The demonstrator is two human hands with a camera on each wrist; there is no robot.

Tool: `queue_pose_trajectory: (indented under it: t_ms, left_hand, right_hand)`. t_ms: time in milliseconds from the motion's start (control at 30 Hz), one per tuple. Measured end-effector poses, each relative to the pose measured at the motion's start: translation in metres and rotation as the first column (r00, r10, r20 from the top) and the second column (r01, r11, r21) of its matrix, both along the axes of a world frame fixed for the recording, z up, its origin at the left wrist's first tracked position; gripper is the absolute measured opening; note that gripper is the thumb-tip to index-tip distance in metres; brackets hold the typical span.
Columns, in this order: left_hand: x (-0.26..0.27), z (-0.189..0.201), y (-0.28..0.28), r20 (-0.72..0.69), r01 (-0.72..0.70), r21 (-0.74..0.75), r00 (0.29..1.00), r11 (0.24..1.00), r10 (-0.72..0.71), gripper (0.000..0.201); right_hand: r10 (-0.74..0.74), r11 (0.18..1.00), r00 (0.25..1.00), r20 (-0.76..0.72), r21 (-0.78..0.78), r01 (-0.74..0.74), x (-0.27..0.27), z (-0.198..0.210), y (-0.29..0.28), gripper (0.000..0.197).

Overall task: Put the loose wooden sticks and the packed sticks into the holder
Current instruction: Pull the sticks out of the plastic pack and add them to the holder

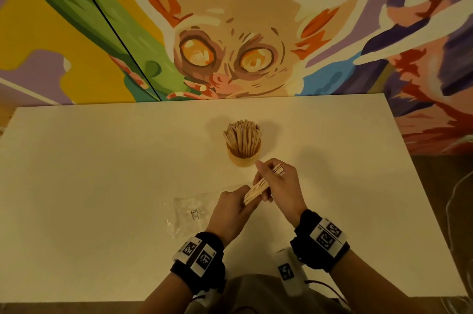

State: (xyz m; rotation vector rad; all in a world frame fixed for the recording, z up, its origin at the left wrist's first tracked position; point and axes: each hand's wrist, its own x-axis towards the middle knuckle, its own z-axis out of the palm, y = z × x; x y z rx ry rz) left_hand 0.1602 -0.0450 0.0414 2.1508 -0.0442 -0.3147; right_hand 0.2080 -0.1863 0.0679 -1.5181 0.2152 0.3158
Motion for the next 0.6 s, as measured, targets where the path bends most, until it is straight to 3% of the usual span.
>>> queue_pose_trajectory:
  t_ms: [100, 233, 500, 600]
  left_hand:
    - [0.002, -0.003, -0.001, -0.016, -0.079, -0.047, 0.997, 0.996, 0.079, 0.022]
    - [0.013, -0.012, -0.003, -0.149, -0.275, -0.229, 0.958, 0.934, 0.245, 0.015]
    - [0.063, -0.029, 0.007, -0.249, -0.293, -0.408, 0.947, 0.865, 0.203, 0.018]
    - [0.081, -0.037, 0.021, -0.168, -0.462, -0.397, 0.886, 0.793, 0.432, 0.009]
  right_hand:
    - [0.057, 0.998, 0.998, -0.012, -0.025, -0.057, 0.008, -0.006, 0.004, 0.033]
    - [0.090, 0.996, 0.996, -0.008, -0.019, -0.090, 0.020, -0.011, 0.004, 0.031]
    - [0.041, 0.997, 0.996, 0.083, -0.070, -0.035, 0.085, -0.025, -0.007, 0.036]
    - [-0.002, 0.995, 0.988, 0.153, -0.096, 0.017, 0.120, -0.020, -0.012, 0.037]
